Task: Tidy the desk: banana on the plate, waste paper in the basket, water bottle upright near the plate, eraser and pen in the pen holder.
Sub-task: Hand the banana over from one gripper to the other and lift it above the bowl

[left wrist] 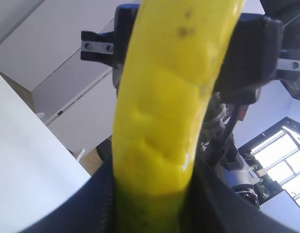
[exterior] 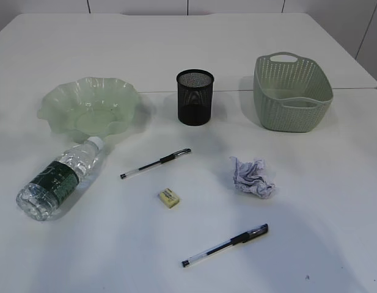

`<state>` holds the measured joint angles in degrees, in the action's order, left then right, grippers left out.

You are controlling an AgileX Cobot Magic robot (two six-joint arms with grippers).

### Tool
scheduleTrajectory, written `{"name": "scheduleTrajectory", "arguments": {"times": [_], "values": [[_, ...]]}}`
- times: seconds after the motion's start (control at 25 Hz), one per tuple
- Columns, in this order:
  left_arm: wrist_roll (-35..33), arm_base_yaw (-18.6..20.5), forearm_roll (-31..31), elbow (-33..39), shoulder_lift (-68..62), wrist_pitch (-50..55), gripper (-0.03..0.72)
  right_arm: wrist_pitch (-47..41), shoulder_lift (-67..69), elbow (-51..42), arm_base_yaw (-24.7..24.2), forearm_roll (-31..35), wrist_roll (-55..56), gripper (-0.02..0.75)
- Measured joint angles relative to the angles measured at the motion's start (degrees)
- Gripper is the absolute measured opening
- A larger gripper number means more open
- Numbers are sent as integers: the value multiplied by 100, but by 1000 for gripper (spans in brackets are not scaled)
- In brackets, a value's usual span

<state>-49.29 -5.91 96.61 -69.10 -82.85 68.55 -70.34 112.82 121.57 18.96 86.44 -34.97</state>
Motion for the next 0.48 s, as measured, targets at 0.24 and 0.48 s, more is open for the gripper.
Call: {"name": "scheduleTrajectory", "arguments": {"times": [0.24,0.48], "values": [[0,0,36,0,0,-11,263,0,0,0,0,-101,0,461],[0,0,36,0,0,-11,263,0,0,0,0,-143,0,500]]}}
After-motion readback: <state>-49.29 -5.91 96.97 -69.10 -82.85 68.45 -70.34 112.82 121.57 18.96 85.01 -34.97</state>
